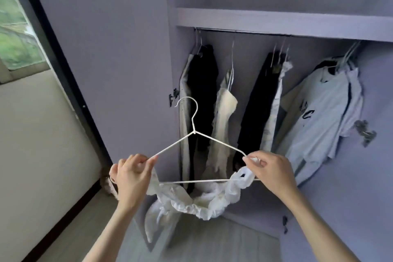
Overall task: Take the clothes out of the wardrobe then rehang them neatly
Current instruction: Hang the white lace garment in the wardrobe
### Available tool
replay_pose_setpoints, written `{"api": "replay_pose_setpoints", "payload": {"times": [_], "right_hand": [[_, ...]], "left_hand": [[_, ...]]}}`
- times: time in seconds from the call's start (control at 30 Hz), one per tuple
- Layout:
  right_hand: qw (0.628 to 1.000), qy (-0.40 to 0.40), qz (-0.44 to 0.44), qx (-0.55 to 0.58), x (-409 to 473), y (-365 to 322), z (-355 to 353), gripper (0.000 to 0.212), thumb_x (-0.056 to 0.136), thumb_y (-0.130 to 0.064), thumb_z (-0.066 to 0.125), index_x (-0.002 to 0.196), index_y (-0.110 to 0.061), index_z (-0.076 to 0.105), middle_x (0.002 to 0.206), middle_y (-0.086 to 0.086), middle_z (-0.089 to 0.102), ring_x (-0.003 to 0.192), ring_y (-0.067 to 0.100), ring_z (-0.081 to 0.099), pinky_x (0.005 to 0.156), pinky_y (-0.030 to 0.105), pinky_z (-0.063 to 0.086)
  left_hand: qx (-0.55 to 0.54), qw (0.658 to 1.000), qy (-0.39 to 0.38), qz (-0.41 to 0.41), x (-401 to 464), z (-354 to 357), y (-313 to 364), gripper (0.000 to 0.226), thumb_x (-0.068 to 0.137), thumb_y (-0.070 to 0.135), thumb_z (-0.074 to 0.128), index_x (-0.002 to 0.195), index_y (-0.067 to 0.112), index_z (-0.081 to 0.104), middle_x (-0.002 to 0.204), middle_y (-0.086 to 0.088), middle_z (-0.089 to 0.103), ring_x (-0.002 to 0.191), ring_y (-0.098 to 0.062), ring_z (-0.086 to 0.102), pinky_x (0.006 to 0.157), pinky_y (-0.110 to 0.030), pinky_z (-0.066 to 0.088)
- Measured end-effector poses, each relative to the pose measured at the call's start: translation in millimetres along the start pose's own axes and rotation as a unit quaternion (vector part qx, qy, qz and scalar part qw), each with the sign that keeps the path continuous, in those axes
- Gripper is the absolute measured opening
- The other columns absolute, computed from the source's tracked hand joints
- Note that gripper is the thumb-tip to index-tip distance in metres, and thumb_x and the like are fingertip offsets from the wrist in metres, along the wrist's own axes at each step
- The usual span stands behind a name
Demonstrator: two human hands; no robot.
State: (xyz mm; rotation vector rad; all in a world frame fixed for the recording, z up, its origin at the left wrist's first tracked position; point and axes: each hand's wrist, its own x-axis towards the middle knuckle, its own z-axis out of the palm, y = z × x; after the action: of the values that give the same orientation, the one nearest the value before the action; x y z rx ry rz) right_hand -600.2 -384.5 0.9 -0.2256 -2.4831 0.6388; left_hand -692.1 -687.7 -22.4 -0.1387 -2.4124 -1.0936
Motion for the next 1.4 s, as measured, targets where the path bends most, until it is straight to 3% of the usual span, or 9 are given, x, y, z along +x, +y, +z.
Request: {"api": "replay_pose_setpoints", "payload": {"times": [0.1, 0.23, 0.4, 0.53, 0.7, 0.77, 0.87, 1.07, 1.4], "right_hand": [[0.998, 0.050, 0.007, -0.034, -7, 6, -18, 0.009, 0.077, -0.031, 0.074, 0.071, -0.024, 0.073, 0.058, -0.009, 0.060, 0.050, 0.009, 0.050, 0.048, 0.022, 0.036], [0.995, 0.082, 0.033, -0.052, -13, 12, -42, 0.031, 0.080, -0.045, 0.060, 0.062, -0.021, 0.068, 0.049, -0.006, 0.052, 0.045, 0.012, 0.046, 0.045, 0.024, 0.034], [0.993, -0.066, 0.090, 0.047, -17, 19, -75, 0.023, 0.083, -0.031, 0.066, 0.068, -0.014, 0.071, 0.053, 0.007, 0.047, 0.050, 0.009, 0.035, 0.051, 0.020, 0.029], [0.978, -0.109, 0.114, 0.140, -15, 24, -96, 0.031, 0.087, -0.020, 0.063, 0.057, -0.028, 0.060, 0.069, -0.005, 0.049, 0.060, 0.003, 0.044, 0.063, 0.017, 0.033], [0.940, -0.234, 0.128, 0.213, -13, 28, -116, 0.027, 0.096, -0.025, 0.048, 0.073, -0.022, 0.062, 0.082, -0.002, 0.067, 0.089, 0.023, 0.062, 0.078, 0.036, 0.045], [0.925, -0.229, 0.141, 0.267, -16, 26, -118, 0.029, 0.097, -0.018, 0.045, 0.070, -0.017, 0.055, 0.070, -0.001, 0.064, 0.080, 0.016, 0.065, 0.078, 0.024, 0.045], [0.910, -0.190, 0.173, 0.324, -21, 27, -110, 0.029, 0.097, -0.015, 0.046, 0.069, -0.016, 0.054, 0.058, -0.003, 0.051, 0.063, 0.011, 0.056, 0.079, 0.028, 0.051], [0.911, -0.143, 0.220, 0.317, -21, 34, -90, 0.030, 0.098, -0.016, 0.041, 0.071, -0.015, 0.054, 0.057, -0.006, 0.050, 0.067, 0.010, 0.059, 0.079, 0.023, 0.049], [0.907, -0.093, 0.270, 0.311, 29, 41, -43, 0.021, 0.100, -0.025, 0.037, 0.088, -0.021, 0.054, 0.071, -0.002, 0.055, 0.085, 0.014, 0.064, 0.079, 0.021, 0.044]], "left_hand": [[0.002, 0.997, -0.043, 0.057, 20, 28, 16, 0.033, 0.088, 0.042, 0.058, 0.072, 0.014, 0.065, 0.071, 0.001, 0.059, 0.076, -0.027, 0.052, 0.086, -0.037, 0.029], [-0.021, 0.994, -0.062, 0.084, 46, 60, 43, 0.028, 0.089, 0.029, 0.060, 0.073, 0.007, 0.065, 0.073, -0.006, 0.060, 0.077, -0.032, 0.050, 0.076, -0.028, 0.025], [-0.051, 0.988, -0.088, 0.114, 60, 81, 75, 0.030, 0.088, 0.028, 0.061, 0.067, 0.006, 0.062, 0.069, 0.001, 0.052, 0.076, -0.030, 0.048, 0.074, -0.031, 0.029], [-0.089, 0.983, -0.093, 0.129, 59, 93, 97, 0.029, 0.089, 0.028, 0.060, 0.066, 0.009, 0.059, 0.069, 0.000, 0.053, 0.079, -0.027, 0.046, 0.077, -0.029, 0.030], [-0.075, 0.975, -0.111, 0.176, 76, 113, 112, 0.030, 0.089, 0.029, 0.060, 0.063, 0.015, 0.051, 0.063, 0.011, 0.044, 0.074, -0.026, 0.047, 0.073, -0.032, 0.034], [-0.060, 0.972, -0.140, 0.182, 78, 125, 115, 0.030, 0.090, 0.031, 0.057, 0.067, 0.012, 0.055, 0.066, 0.008, 0.047, 0.076, -0.025, 0.048, 0.071, -0.033, 0.035], [-0.043, 0.966, -0.212, 0.144, 72, 145, 119, 0.025, 0.095, 0.033, 0.048, 0.090, 0.012, 0.062, 0.089, 0.000, 0.058, 0.097, -0.024, 0.048, 0.078, -0.031, 0.036], [-0.051, 0.954, -0.266, 0.126, 62, 161, 130, 0.033, 0.097, 0.024, 0.043, 0.127, 0.012, 0.051, 0.124, -0.006, 0.052, 0.121, -0.028, 0.044, 0.099, -0.037, 0.036], [-0.032, 0.965, -0.247, 0.084, 87, 145, 120, 0.032, 0.099, 0.018, 0.039, 0.127, 0.013, 0.052, 0.131, -0.005, 0.049, 0.127, -0.023, 0.038, 0.100, -0.030, 0.031]]}}
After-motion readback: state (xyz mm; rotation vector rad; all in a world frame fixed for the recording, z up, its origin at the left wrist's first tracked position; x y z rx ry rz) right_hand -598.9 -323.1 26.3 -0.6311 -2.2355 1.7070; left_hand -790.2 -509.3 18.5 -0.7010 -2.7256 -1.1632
